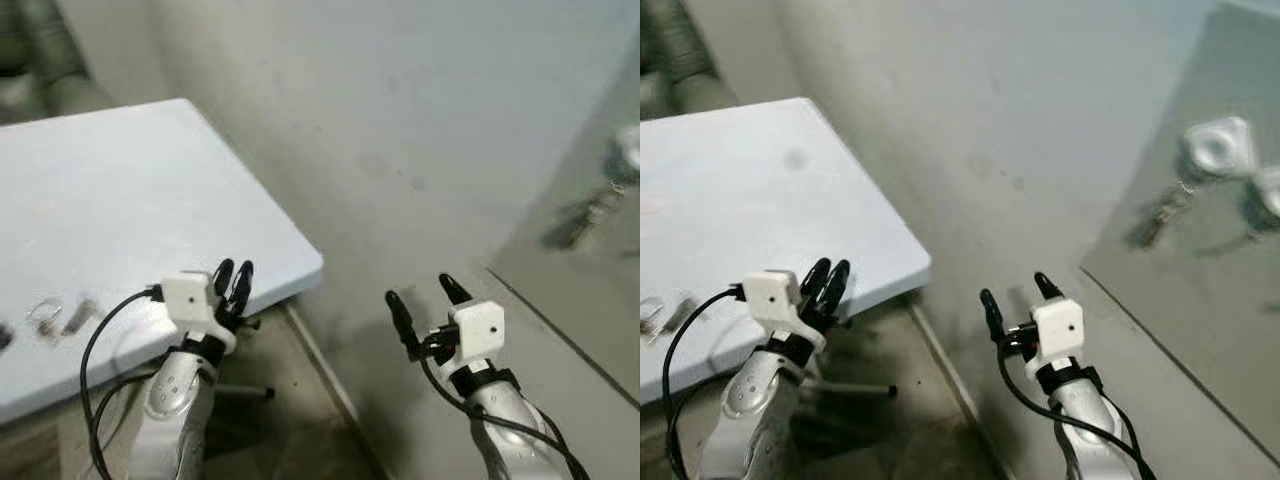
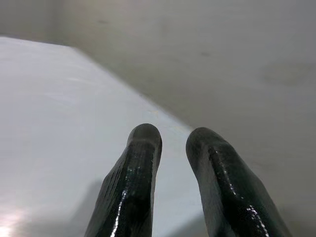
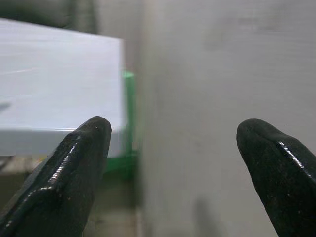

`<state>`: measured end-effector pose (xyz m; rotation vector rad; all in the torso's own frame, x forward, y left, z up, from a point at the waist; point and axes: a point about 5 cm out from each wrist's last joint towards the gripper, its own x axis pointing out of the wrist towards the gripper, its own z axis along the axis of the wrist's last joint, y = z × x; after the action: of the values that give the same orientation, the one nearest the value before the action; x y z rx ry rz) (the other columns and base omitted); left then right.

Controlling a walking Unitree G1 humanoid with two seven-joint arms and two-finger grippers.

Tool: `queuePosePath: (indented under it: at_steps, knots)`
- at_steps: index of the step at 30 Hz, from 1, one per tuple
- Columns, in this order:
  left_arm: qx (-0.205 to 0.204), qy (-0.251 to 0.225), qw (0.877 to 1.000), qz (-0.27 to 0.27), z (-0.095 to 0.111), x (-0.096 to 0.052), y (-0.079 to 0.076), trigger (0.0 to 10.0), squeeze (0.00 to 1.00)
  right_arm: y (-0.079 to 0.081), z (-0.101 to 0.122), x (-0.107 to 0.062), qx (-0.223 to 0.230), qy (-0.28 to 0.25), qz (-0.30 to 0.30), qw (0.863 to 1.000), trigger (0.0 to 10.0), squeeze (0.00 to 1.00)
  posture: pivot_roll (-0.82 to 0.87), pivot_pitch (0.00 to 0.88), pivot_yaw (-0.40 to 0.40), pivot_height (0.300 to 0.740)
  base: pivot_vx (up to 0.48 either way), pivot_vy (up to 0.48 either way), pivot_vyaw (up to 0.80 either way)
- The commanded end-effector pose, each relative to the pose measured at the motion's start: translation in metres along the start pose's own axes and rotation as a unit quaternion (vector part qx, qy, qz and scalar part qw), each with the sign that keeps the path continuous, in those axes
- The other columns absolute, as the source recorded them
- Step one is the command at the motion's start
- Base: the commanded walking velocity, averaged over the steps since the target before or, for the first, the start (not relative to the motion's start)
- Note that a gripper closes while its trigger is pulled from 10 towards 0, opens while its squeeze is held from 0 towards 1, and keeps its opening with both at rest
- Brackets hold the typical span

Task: Hang keys on a hook

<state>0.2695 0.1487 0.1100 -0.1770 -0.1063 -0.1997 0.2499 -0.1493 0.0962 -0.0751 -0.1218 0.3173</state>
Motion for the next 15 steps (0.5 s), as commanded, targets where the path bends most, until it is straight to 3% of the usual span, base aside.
queuePosePath:
  at_steps: [1,15]
  knots:
    - [0.003,0.004,1.000,0.003,-0.0005,0.0003,0.0039,10.0,0.00,0.0032,0.0018,0.0029,0.006,-0.004,0.008,1.000,10.0,0.00,-0.01,0.004,-0.083,0.740,0.000,0.000,0.80]
    - [0.000,0.002,1.000,-0.007,-0.0007,0.0043,0.0023,10.0,0.00,0.0005,0.0013,0.0053,0.002,-0.002,0.013,1.000,10.0,0.00,-0.01,0.000,-0.087,0.740,0.000,0.000,0.80]
